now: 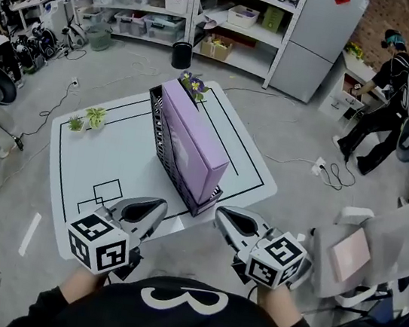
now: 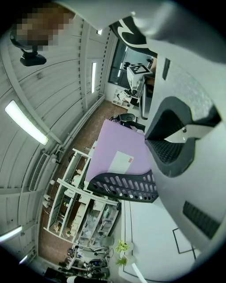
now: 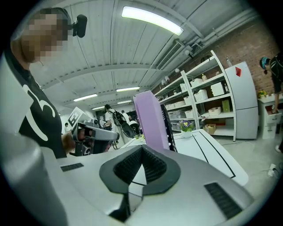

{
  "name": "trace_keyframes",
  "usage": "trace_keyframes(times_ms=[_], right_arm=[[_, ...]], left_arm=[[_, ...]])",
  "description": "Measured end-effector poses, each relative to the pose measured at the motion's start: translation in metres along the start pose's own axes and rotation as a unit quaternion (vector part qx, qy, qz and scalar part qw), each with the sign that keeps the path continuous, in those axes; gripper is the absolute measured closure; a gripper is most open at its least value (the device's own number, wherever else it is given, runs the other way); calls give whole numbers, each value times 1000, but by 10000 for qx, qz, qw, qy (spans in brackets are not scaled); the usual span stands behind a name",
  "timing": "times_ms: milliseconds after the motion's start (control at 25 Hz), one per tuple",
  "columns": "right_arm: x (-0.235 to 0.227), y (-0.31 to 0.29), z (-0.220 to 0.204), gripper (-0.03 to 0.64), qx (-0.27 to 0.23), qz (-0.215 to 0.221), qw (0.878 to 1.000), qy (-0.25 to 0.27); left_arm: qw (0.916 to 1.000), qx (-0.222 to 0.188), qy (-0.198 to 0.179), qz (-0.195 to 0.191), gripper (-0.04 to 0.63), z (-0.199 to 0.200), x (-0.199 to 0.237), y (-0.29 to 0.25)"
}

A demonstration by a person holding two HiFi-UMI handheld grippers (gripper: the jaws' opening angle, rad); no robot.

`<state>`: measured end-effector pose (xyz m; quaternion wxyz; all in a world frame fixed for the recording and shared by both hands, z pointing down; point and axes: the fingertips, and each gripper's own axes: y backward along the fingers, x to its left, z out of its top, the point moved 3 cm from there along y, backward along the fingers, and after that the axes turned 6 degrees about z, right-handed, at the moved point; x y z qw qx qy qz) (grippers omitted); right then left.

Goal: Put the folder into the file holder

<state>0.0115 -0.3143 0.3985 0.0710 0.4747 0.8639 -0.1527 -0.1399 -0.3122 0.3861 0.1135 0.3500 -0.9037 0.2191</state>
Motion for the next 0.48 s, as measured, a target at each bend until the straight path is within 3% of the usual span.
trace_keyframes(times_ms=[480], right_arm=[[-5,3,-2,614,15,24,10000,-10]], left_arm=[[10000,75,19,49,591,-4,-2,-8]])
